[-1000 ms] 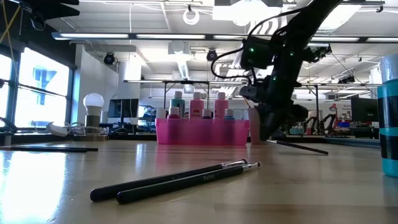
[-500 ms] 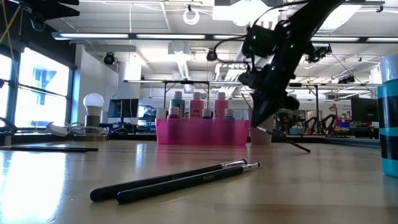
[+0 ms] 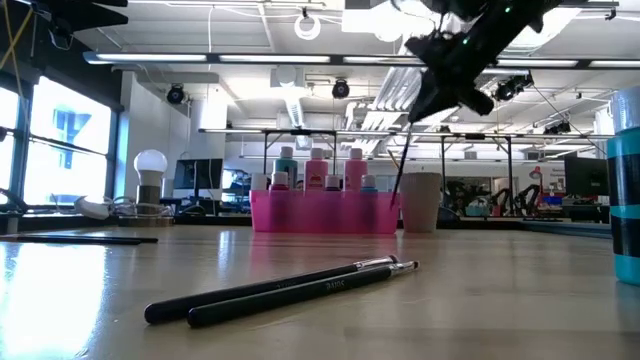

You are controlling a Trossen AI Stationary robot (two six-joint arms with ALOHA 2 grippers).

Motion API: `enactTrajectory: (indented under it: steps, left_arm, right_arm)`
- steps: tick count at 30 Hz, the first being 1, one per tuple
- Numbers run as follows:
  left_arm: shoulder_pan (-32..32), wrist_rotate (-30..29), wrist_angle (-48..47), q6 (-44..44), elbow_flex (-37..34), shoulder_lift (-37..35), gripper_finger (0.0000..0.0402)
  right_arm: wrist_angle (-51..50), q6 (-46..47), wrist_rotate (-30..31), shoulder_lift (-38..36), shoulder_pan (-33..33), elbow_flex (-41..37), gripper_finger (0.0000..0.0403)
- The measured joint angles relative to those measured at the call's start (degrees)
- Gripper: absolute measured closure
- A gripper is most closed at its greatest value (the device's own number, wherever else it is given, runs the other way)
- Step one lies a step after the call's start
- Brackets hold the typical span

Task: Pick & Place Paint Supplies
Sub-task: Put the silver paintbrush into the white cup

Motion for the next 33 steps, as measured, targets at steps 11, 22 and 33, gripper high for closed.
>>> enactTrajectory:
  steps: [11,22,33]
  left_arm:
    - [0.01,-4.43,0.06,-0.01,-0.01,0.00,0.0249]
    - [0.02,-5.23,0.08,0.00,-0.02,0.00,0.0249]
    - [0.00,-5.56,0.10,-0.01,0.00,0.00,0.0249]
  right_arm:
    - [0.76,-2.32,1.11,-6.37,-5.89,0.07,0.0400]
    - [9.58,-3.72,-4.20,-6.37,-11.83,0.07,0.0400]
    - [10.26,-6.27,-5.00,-6.35,-16.10,0.07,0.0400]
